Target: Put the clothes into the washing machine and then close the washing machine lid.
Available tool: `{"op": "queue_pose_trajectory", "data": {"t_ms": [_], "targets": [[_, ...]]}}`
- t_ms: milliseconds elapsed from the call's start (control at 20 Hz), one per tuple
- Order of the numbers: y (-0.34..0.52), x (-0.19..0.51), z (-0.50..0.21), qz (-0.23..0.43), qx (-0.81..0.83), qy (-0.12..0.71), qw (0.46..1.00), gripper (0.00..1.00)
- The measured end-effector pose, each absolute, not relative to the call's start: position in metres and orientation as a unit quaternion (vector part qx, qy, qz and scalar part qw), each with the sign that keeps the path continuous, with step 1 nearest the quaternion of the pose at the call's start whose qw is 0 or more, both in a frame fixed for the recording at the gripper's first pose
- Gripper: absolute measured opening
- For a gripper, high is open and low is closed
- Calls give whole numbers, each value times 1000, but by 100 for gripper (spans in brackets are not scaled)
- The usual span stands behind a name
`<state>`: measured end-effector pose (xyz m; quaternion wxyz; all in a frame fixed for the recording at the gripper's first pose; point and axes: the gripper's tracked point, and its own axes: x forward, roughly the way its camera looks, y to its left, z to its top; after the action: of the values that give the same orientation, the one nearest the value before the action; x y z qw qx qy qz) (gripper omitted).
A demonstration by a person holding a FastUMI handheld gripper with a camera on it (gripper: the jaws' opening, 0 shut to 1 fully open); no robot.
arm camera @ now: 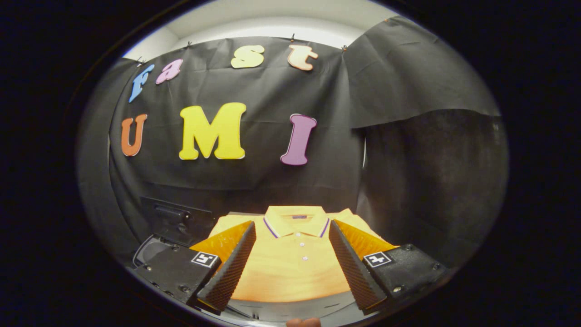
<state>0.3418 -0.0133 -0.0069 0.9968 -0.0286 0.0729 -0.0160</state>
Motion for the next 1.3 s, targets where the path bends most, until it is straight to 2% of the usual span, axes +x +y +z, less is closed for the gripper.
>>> {"op": "queue_pose_trajectory", "data": {"t_ms": [950, 1300], "targets": [[-32, 415, -102, 3, -26, 333, 943, 100], [-31, 415, -107, 20, -21, 364, 931, 100]]}}
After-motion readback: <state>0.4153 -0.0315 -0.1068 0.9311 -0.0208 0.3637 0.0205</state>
